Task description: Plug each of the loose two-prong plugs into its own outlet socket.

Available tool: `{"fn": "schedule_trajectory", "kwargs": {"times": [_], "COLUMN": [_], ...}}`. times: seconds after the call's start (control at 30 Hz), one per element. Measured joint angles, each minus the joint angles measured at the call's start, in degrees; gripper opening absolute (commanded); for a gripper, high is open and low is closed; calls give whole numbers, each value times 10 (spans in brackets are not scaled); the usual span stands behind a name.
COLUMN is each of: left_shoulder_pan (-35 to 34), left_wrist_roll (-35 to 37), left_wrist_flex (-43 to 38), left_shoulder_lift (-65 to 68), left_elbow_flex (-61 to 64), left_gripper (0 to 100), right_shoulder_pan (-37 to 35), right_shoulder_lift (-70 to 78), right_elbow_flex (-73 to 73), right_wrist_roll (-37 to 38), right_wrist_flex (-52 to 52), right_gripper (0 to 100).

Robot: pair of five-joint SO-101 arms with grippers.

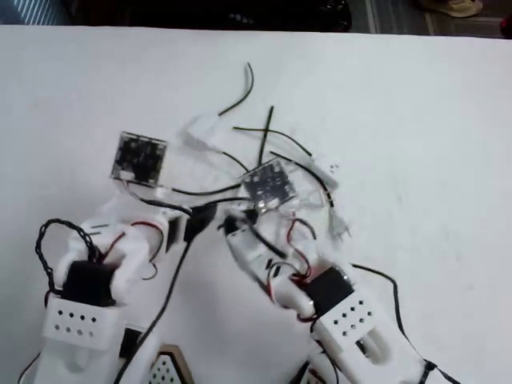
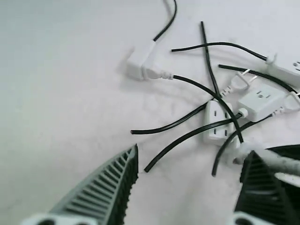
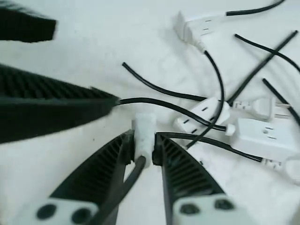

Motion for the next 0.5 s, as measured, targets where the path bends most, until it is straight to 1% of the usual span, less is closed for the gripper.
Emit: {"fn": "schedule_trajectory", "kwargs": {"times": [0.1,0.2,0.27,0.33,0.43,0.5], "left_shoulder_pan": [-33,-37,-37,-33,-3,13], "left_wrist_roll": [-40,-74,-95,-119,-156,-164], "left_wrist_flex": [0,0,0,8,45,76], "left_shoulder_lift": [0,16,55,105,202,268], "left_elbow_flex": [0,0,-15,-42,-102,-152], "left_gripper": [343,343,345,368,422,427], "right_shoulder_pan": [63,121,162,196,249,285], "right_shoulder_lift": [0,0,0,0,0,0], "right_elbow_flex": [0,0,0,0,0,0], "right_wrist_roll": [0,0,0,0,-25,-43], "right_wrist_flex": [-4,-25,-42,-61,-84,-95], "right_gripper": [17,17,17,17,17,17]}}
